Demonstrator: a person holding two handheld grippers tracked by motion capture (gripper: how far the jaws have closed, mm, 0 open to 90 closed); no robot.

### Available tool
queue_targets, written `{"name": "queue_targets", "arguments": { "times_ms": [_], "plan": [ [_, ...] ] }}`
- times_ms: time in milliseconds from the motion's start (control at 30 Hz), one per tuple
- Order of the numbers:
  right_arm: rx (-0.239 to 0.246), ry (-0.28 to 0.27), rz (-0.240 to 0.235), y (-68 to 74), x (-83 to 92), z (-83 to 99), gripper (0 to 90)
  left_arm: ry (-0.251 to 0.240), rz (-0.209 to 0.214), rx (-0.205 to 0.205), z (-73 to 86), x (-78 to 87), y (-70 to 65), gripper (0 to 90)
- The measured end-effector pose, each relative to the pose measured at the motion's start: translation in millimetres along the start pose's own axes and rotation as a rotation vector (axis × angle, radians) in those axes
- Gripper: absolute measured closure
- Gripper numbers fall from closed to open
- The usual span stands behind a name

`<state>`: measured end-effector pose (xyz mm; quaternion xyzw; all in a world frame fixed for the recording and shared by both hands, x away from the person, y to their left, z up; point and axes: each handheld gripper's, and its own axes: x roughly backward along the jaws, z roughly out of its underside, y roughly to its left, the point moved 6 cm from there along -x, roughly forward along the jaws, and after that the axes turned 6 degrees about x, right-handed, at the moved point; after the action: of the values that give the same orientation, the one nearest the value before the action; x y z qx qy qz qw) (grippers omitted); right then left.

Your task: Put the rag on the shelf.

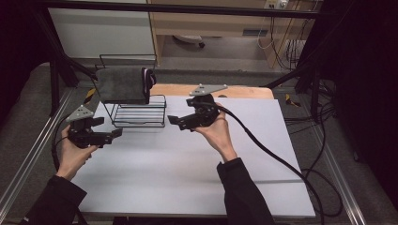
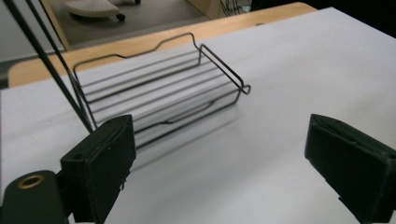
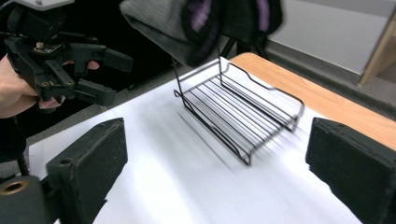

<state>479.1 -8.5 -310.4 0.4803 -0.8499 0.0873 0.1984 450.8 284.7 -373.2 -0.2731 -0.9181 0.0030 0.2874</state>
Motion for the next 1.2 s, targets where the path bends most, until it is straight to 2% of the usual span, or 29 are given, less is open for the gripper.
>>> {"name": "queue_targets", "arguments": {
  "times_ms": [267, 400, 533, 733, 867, 1100, 1200],
  "plan": [
    [-0.042, 0.005, 0.039, -19.8, 47.5, 33.3, 0.7, 0.020, 0.034, -0.015, 17.1, -6.1, -21.1, 9.1],
    [-0.055, -0.002, 0.051, -26.7, 64.6, 53.4, 0.7, 0.031, 0.050, -0.028, 28.6, -10.9, -29.7, 9.5],
    [-0.058, 0.013, 0.059, -31.6, 75.1, 80.2, 0.7, 0.034, 0.066, -0.025, 40.4, -14.1, -35.5, 9.7],
    [-0.104, 0.029, 0.068, -40.6, 85.5, 126.2, 0.7, 0.046, 0.073, -0.037, 61.9, -19.7, -38.4, 9.9],
    [-0.138, 0.060, 0.075, -47.2, 91.8, 158.5, 0.6, 0.056, 0.078, -0.033, 74.6, -23.9, -38.0, 9.9],
    [-0.141, 0.091, 0.090, -54.6, 108.9, 202.7, 0.6, 0.099, 0.080, -0.066, 93.0, -28.1, -39.2, 9.8],
    [-0.144, 0.105, 0.092, -56.3, 115.2, 217.2, 0.5, 0.103, 0.084, -0.070, 96.8, -28.1, -38.6, 9.7]
  ]
}}
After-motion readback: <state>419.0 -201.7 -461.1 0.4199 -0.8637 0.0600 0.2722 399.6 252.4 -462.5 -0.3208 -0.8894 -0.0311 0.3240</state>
